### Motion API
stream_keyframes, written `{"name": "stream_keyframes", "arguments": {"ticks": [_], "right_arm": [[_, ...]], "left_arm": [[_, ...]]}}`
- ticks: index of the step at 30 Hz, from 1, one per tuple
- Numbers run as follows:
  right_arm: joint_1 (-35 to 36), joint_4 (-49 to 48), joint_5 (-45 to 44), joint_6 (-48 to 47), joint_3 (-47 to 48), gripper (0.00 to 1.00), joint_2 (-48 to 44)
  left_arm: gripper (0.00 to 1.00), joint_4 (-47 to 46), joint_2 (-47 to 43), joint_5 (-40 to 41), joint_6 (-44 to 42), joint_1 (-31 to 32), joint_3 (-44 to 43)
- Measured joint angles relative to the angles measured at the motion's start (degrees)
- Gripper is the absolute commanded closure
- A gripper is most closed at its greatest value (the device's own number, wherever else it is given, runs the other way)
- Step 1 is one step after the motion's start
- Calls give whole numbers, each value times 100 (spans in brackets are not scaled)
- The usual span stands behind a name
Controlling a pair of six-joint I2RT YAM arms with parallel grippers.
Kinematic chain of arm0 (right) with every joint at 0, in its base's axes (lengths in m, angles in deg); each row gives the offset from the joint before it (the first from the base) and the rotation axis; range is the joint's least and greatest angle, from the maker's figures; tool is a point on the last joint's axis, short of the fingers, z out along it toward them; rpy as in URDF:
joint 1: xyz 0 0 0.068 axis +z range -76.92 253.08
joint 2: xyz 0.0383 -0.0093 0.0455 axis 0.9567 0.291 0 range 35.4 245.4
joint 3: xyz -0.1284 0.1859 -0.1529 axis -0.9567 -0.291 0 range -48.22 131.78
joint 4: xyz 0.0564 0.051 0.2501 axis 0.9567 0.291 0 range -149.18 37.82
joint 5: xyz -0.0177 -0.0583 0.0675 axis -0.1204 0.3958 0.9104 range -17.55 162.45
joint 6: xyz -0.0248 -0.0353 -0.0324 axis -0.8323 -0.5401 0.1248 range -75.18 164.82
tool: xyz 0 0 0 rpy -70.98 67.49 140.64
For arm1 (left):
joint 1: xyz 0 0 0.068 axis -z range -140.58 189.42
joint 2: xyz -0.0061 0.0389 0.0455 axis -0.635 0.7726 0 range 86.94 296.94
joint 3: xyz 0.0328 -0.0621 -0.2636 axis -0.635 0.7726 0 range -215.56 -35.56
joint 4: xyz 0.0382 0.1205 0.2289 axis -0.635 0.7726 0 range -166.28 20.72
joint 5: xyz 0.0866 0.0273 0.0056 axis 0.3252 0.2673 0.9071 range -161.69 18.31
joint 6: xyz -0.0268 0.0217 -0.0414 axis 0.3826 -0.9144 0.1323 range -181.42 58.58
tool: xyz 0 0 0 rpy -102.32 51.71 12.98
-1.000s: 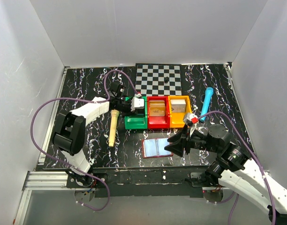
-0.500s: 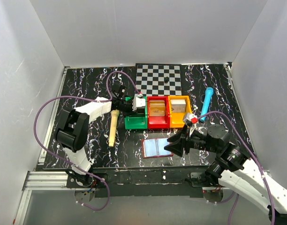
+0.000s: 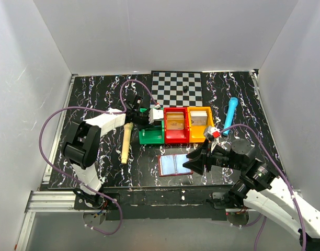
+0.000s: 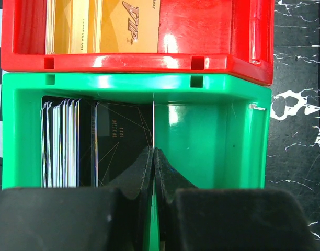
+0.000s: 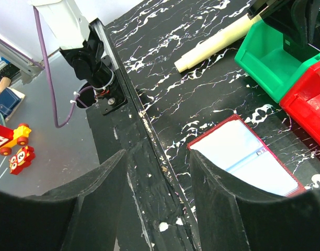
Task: Take the credit cards out of the card holder
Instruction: Place the credit card in the storage box.
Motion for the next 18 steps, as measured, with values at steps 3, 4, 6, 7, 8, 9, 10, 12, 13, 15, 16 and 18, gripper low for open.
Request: {"name": "stream_keyframes", "arguments": {"ticks": [3, 4, 6, 7, 8, 9, 10, 12, 13, 15, 16, 18], "right_arm": [[0, 0, -2, 2, 0, 41, 0], [0, 0, -2, 2, 0, 41, 0], [0, 0, -2, 0, 0, 41, 0], [0, 0, -2, 0, 0, 41, 0], [0, -2, -2, 0, 0, 41, 0], [0, 0, -2, 0, 0, 41, 0], [0, -2, -2, 2, 0, 41, 0], [0, 0, -4, 0, 0, 41, 0], [0, 0, -4, 2, 0, 41, 2], [0, -2, -4, 2, -2, 41, 0], [0, 0, -4, 2, -2, 40, 0], [0, 0, -7, 2, -2, 40, 0]], "left_arm": [[100, -24, 4, 22, 31, 4, 0], [100, -28, 4, 28, 44, 4, 0], [100, -39, 4, 46, 59, 4, 0], [100, -42, 4, 52, 74, 4, 0], [100, -44, 4, 57, 92, 4, 0], [100, -46, 4, 57, 103, 4, 0], [99, -48, 4, 57, 111, 4, 0], [98, -52, 4, 68, 136, 9, 0], [97, -57, 4, 74, 142, 9, 0], [96, -63, 4, 90, 155, 9, 0], [94, -66, 4, 96, 160, 9, 0], [91, -68, 4, 107, 168, 11, 0]]}}
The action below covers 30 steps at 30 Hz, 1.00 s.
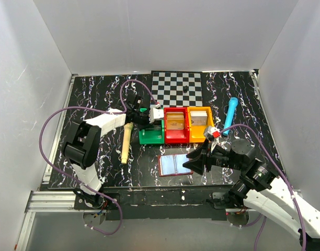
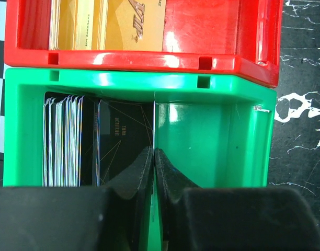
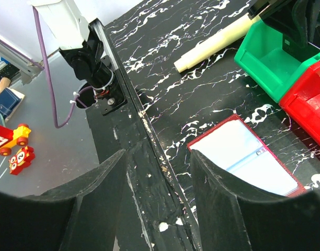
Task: Take the credit cards out of the card holder
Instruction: Place the credit card in the storage box.
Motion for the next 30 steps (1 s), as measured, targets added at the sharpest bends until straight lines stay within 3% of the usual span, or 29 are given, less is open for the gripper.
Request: {"name": "stream_keyframes", "arguments": {"ticks": [30], "right_arm": [[0, -22, -15, 42, -9, 39, 20]], "left_arm": [[81, -17, -7, 479, 85, 101, -118]]}}
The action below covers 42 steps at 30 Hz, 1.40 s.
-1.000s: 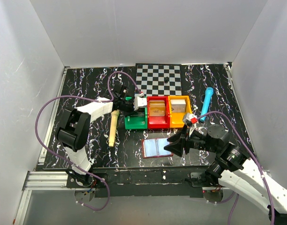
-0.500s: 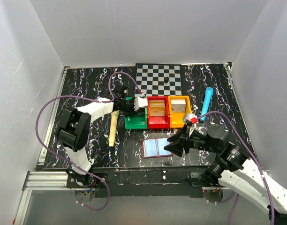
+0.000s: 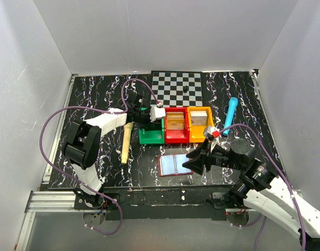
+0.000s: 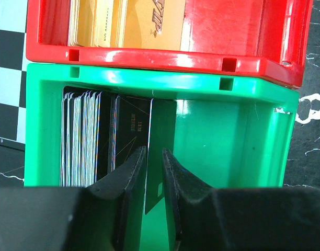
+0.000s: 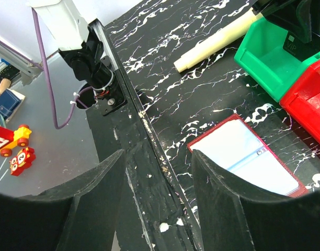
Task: Take the credit cards out of the card holder
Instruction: Place the credit card in the storage box.
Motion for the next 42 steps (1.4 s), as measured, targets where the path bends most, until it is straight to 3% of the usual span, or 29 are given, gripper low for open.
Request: {"name": "stream_keyframes", "arguments": {"ticks": [24, 38, 41, 42], "right_arm": [[0, -20, 0, 44, 0, 38, 68], [0, -13, -103, 83, 0, 38, 140], [0, 11, -310, 101, 0, 38, 179], [0, 26, -396, 109, 0, 37, 190]], "left_arm": [[80, -109, -221, 308, 103, 13, -149], [79, -461, -1099, 741, 713, 262, -87], [75, -721, -1443, 933, 1300, 319, 125], [58, -769, -1563, 1021, 1506, 334, 184]]}}
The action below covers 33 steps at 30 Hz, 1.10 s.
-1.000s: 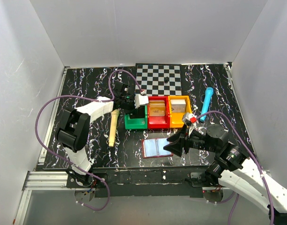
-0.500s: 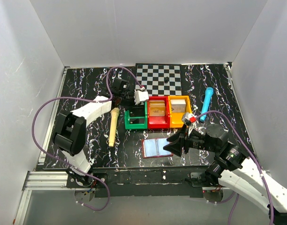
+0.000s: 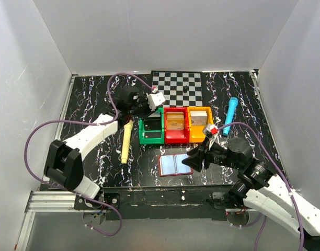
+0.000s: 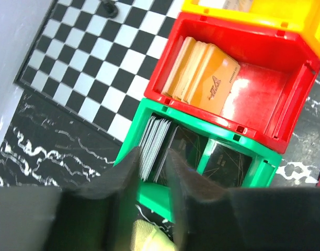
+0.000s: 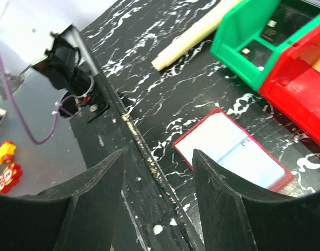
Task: Take the credit cards out of the card holder
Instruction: Place the credit card in the storage box, then remove the credit card from the card holder.
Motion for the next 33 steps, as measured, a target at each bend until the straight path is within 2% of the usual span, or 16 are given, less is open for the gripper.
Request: {"name": "stream_keyframes", "arguments": {"ticks": [1, 7, 9, 11, 14, 18, 22, 25, 31, 33], "right_arm": [[0, 20, -125, 31, 0, 36, 11], [0, 284, -1165, 450, 15, 24, 319], [0, 625, -1600, 614, 151, 15, 675], [0, 970, -1947, 748, 356, 13, 1045], [0, 1475, -2422, 872, 702, 13, 1582], [-7, 1808, -2787, 1049, 787, 16, 1720], [-22, 2024, -2907, 1298, 780, 19, 1725], [-44, 2065, -2874, 1506, 675, 21, 1740], [-46, 1934, -2693, 1851, 236, 26, 1930], [-46, 1926, -2688, 1974, 153, 28, 2061]], "left_arm": [[2, -55, -96, 79, 208, 13, 44], [2, -238, -949, 938, 1926, 103, 479], [2, -118, -1145, 1351, 2651, 114, 496], [2, 249, -1196, 1633, 3429, 87, 334], [2, 474, -1139, 1303, 4347, -195, 225], [2, -155, -1851, 820, 5775, -599, 1495], [2, -369, -2516, 387, 7086, -570, 2243], [2, -433, -2632, 273, 7670, -234, 2253], [2, -498, -3237, 798, 8406, 1578, 2804], [2, -557, -3292, 977, 8660, 1976, 3108]]}}
